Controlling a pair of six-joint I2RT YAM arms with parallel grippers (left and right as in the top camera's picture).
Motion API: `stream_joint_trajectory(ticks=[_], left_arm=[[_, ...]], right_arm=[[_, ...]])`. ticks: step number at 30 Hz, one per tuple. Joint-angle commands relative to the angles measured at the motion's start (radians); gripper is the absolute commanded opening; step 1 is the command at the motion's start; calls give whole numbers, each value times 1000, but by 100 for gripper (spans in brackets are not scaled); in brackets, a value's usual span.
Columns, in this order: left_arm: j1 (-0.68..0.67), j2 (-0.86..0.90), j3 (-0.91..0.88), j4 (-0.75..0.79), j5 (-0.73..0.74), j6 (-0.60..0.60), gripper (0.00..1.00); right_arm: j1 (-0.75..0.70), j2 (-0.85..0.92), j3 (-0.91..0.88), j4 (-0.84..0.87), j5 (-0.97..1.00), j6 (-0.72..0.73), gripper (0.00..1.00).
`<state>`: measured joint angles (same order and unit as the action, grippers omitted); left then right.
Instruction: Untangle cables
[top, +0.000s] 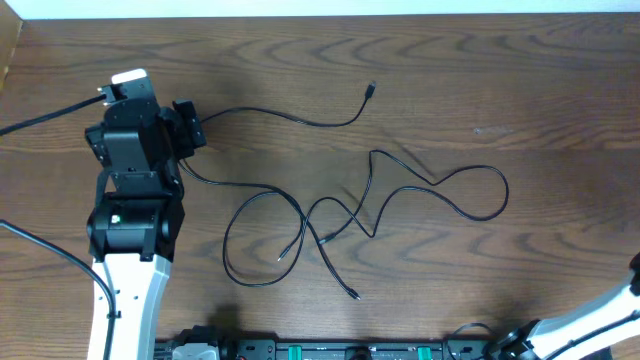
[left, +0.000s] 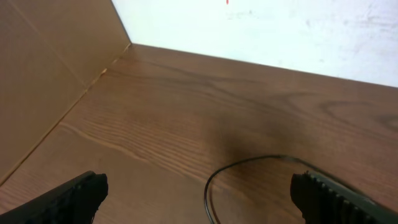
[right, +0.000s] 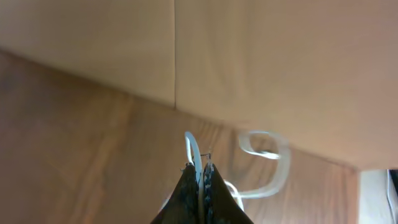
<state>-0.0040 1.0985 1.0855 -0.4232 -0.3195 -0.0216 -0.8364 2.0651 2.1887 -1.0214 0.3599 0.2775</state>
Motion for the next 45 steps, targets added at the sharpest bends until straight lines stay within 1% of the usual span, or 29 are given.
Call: stream_joint_trajectory(ticks=[1,4,5,6,7,8,9,13,18,21,25,27,30,37,38,39,40,43,45], left_arm=[[-4,12,14,-3,-6,14,99],[-4,13,14,-3,-6,14,99],[-4,13,14,-3,-6,14,99],[-4,13,14,-3,-6,14,99],[-4,13,14,-3,-6,14,99],[-4,13,14,-3,-6,14,99],[-4,13,14,-3,-6,14,99],[-4,13,14,-3,-6,14,99],[-4,13,14,-3,-6,14,99],[-4,16,14,-3,-6,14,99],[-4,35,14,-10,-7,15,99],[-3,52,14,-14,-6,19,99],[-3,87,14,-13,-7,64,99],[-3,117,14,1,-5,74,99],[-3,117,14,-2,9,74,98],[-3,117,14,-9,36,74,98],[-3,117,14,-19,74,74,98],[-3,121,14,-48,200,101,98],[-3,128,14,-56,264,126,98]], right_arm=[[-14,102,-1,-24,-60,-5,1],[-15,164,-1,-40,-61,-5,2],[-15,179,-1,-45,-62,-6,9],[-15,190,-1,-46,-73,-18,27],[-15,200,-1,-44,-102,-51,57],[-15,207,-1,-42,-127,-79,84],[-16,209,-1,-42,-147,-96,99],[-16,201,-1,-43,-182,-101,99],[7,146,2,-53,-343,-118,99],[47,88,2,-77,-371,-118,99],[146,-11,2,-121,-397,-118,99],[221,-59,2,-148,-396,-125,99],[353,-104,2,-201,-395,-158,99],[716,-116,-1,-369,-387,-171,99],[772,-117,-1,-384,-386,-170,99],[839,-126,-1,-396,-377,-171,96],[901,-134,-1,-400,-354,-171,96],[1101,-170,-1,-397,-214,-174,99],[1248,-185,-1,-412,-86,-189,99]])
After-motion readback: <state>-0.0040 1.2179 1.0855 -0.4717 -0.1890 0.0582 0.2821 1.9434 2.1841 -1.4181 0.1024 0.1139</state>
